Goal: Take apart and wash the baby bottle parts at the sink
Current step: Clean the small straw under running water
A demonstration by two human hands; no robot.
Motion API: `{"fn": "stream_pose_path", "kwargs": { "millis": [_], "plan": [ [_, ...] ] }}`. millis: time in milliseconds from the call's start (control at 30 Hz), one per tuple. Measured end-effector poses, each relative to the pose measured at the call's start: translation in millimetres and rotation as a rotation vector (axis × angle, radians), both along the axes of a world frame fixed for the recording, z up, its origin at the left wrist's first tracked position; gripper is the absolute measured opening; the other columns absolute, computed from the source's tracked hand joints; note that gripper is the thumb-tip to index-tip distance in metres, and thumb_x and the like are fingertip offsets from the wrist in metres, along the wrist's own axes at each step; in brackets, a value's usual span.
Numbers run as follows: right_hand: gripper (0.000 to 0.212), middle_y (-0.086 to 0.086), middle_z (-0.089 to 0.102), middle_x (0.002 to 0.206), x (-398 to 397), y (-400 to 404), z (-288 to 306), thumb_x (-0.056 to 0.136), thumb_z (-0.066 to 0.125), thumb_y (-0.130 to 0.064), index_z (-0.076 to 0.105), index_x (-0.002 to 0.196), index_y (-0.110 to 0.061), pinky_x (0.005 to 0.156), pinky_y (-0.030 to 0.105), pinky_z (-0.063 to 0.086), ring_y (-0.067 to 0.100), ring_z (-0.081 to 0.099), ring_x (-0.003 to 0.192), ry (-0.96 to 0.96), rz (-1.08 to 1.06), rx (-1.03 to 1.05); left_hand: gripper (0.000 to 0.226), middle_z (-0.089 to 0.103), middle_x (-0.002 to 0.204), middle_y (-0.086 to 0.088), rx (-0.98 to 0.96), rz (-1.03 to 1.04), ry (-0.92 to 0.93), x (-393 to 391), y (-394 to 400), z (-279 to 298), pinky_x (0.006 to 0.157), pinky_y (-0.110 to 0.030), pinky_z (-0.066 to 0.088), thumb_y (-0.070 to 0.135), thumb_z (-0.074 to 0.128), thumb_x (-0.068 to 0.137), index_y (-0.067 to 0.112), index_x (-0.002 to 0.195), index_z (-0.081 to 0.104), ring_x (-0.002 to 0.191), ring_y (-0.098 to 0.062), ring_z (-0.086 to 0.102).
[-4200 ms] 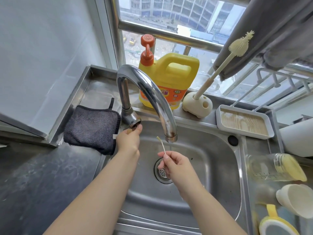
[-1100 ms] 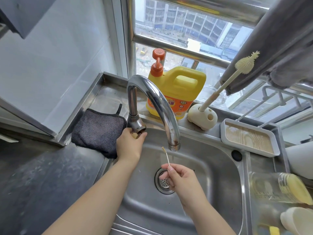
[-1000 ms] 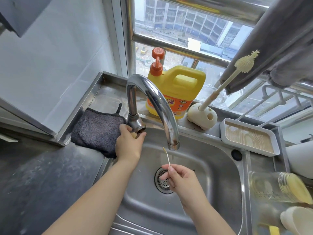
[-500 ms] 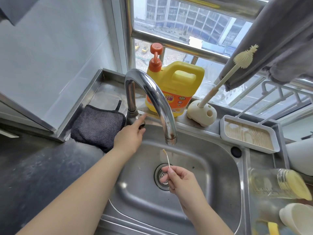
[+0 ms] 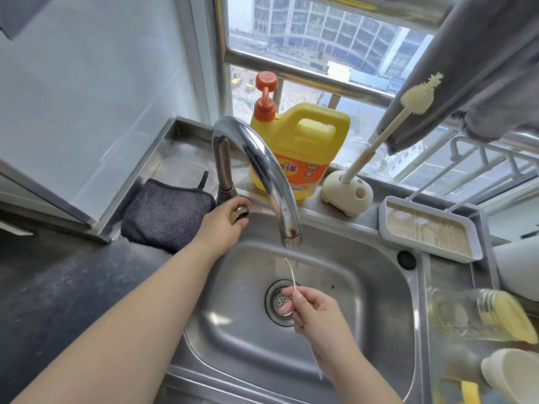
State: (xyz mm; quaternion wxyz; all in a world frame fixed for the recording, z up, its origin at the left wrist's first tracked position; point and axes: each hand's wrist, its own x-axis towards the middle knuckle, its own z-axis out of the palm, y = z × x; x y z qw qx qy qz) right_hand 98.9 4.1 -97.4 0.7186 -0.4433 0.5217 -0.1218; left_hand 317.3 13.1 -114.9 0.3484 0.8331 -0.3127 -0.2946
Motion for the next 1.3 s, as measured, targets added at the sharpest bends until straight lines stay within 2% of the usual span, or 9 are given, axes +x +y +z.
{"fn": "stream_pose_path", "kwargs": {
  "millis": [467, 533, 667, 800, 867, 1000, 1133, 1200, 1300],
  "plan": [
    [0.021, 0.003, 0.061, 0.054, 11, 0, 3, 0.098, 0.044, -0.001, 0.063, 0.089, 0.000, 0.041, 0.012, 0.028, 0.003, 0.033, 0.038, -0.015, 0.043, -0.047, 0.031, 0.059, 0.119, 0.003, -0.004, 0.093, 0.053, -3, -5, 3, 0.081, -0.013, 0.027, 0.015, 0.063, 0.089, 0.026, 0.117, 0.061, 0.114, -0.018, 0.050],
    [0.021, 0.002, 0.061, 0.054, 12, 1, 4, 0.098, 0.044, -0.002, 0.063, 0.089, 0.000, 0.041, 0.012, 0.028, 0.002, 0.033, 0.039, -0.009, 0.050, -0.057, 0.031, 0.057, 0.116, 0.005, 0.009, 0.069, 0.042, -2, -4, 5, 0.077, -0.013, 0.026, 0.016, 0.062, 0.090, 0.026, 0.119, 0.060, 0.111, -0.016, 0.049],
    [0.021, 0.001, 0.062, 0.055, 13, 2, 6, 0.098, 0.044, -0.002, 0.064, 0.090, -0.001, 0.042, 0.014, 0.028, 0.003, 0.034, 0.040, -0.011, 0.064, -0.067, 0.033, 0.052, 0.118, 0.009, 0.006, -0.052, 0.130, 5, 2, 5, 0.086, -0.018, 0.030, 0.016, 0.055, 0.095, 0.026, 0.126, 0.052, 0.103, -0.007, 0.046],
    [0.021, 0.001, 0.062, 0.055, 15, 2, 4, 0.098, 0.044, -0.002, 0.064, 0.089, -0.002, 0.041, 0.014, 0.028, 0.003, 0.034, 0.040, -0.004, 0.063, -0.078, 0.040, 0.053, 0.125, 0.003, 0.029, -0.115, 0.129, 9, 0, 3, 0.089, -0.020, 0.029, 0.014, 0.058, 0.093, 0.022, 0.130, 0.049, 0.114, -0.016, 0.048],
    [0.021, 0.002, 0.062, 0.055, 15, 2, 4, 0.098, 0.044, -0.002, 0.063, 0.090, -0.001, 0.041, 0.014, 0.028, 0.003, 0.034, 0.040, -0.010, 0.063, -0.072, 0.040, 0.053, 0.122, 0.004, 0.020, -0.106, 0.141, 11, -1, 1, 0.088, -0.021, 0.030, 0.012, 0.059, 0.092, 0.021, 0.130, 0.050, 0.109, -0.015, 0.046],
    [0.021, 0.002, 0.061, 0.055, 13, 0, 4, 0.098, 0.043, -0.002, 0.063, 0.091, 0.001, 0.041, 0.013, 0.028, 0.002, 0.033, 0.039, -0.006, 0.049, -0.061, 0.034, 0.052, 0.131, -0.005, -0.016, -0.117, 0.247, 15, -7, -4, 0.089, -0.030, 0.040, 0.006, 0.059, 0.090, 0.026, 0.117, 0.053, 0.107, -0.015, 0.046],
    [0.022, 0.002, 0.061, 0.054, 14, 0, 1, 0.098, 0.043, -0.001, 0.063, 0.088, -0.001, 0.041, 0.013, 0.028, 0.002, 0.033, 0.039, 0.002, 0.039, -0.047, 0.029, 0.055, 0.124, -0.006, -0.007, -0.047, 0.270, 13, -13, -7, 0.058, -0.024, 0.040, 0.002, 0.057, 0.090, 0.025, 0.108, 0.052, 0.095, -0.020, 0.052],
    [0.022, 0.000, 0.061, 0.053, 15, 1, 0, 0.098, 0.044, -0.002, 0.063, 0.089, -0.002, 0.041, 0.014, 0.028, 0.002, 0.033, 0.039, 0.008, 0.051, -0.047, 0.029, 0.057, 0.121, -0.006, -0.018, -0.013, 0.284, 11, -13, -11, 0.052, -0.023, 0.035, 0.002, 0.056, 0.090, 0.029, 0.101, 0.052, 0.089, -0.022, 0.054],
    [0.021, -0.001, 0.061, 0.053, 17, 1, -1, 0.098, 0.044, -0.002, 0.063, 0.088, -0.002, 0.041, 0.014, 0.028, 0.003, 0.032, 0.039, 0.011, 0.055, -0.049, 0.038, 0.057, 0.121, -0.002, -0.043, 0.019, 0.300, 12, -14, -13, 0.071, -0.032, 0.048, 0.001, 0.058, 0.087, 0.039, 0.088, 0.053, 0.109, -0.025, 0.056]
  ]
}}
